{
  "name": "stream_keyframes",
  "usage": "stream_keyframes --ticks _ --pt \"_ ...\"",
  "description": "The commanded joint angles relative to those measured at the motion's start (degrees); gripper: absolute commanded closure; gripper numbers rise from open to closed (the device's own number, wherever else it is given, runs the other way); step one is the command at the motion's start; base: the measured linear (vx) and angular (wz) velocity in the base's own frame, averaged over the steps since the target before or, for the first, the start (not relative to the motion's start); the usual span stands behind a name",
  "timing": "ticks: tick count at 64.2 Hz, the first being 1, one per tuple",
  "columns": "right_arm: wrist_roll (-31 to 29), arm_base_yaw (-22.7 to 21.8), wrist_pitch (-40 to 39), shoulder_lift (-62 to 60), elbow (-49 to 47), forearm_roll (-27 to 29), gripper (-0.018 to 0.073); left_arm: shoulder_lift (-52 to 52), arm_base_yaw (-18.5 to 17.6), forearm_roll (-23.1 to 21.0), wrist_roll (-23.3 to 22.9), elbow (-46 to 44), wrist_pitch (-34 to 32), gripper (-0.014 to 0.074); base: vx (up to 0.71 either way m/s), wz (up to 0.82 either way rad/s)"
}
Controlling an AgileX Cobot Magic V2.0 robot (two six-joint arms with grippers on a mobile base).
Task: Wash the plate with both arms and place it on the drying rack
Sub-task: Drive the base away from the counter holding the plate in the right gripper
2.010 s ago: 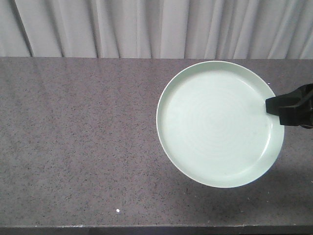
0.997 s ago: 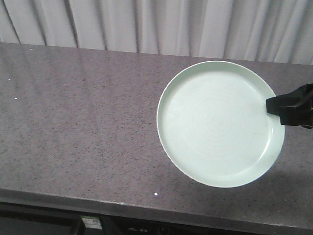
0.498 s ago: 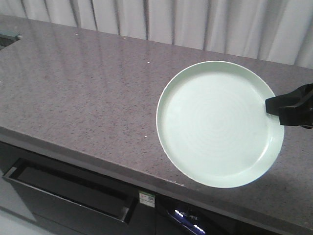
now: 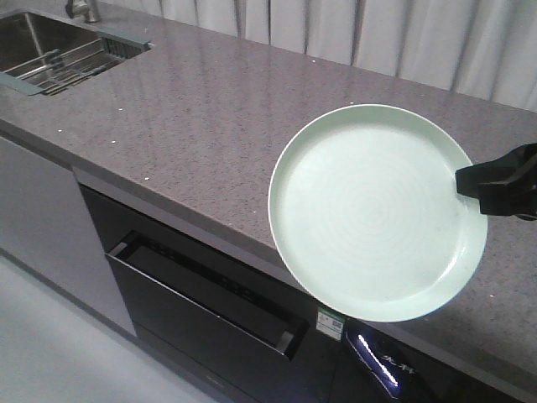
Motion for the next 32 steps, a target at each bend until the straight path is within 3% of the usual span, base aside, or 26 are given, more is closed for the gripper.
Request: stream_keyframes --ticks 1,32 --pt "-0.37 -0.44 -2.62 -0.92 -1.6 2.34 0.0566 -0.85 0.05 -0.49 -0.22 1.06 -4.39 0.0603 -0.07 0.38" --pt "-0.37 -0.44 -2.62 -0.92 -1.6 2.34 0.0566 -0.85 0.05 -0.49 -0.22 1.06 -4.39 0.0603 -0.06 0.36"
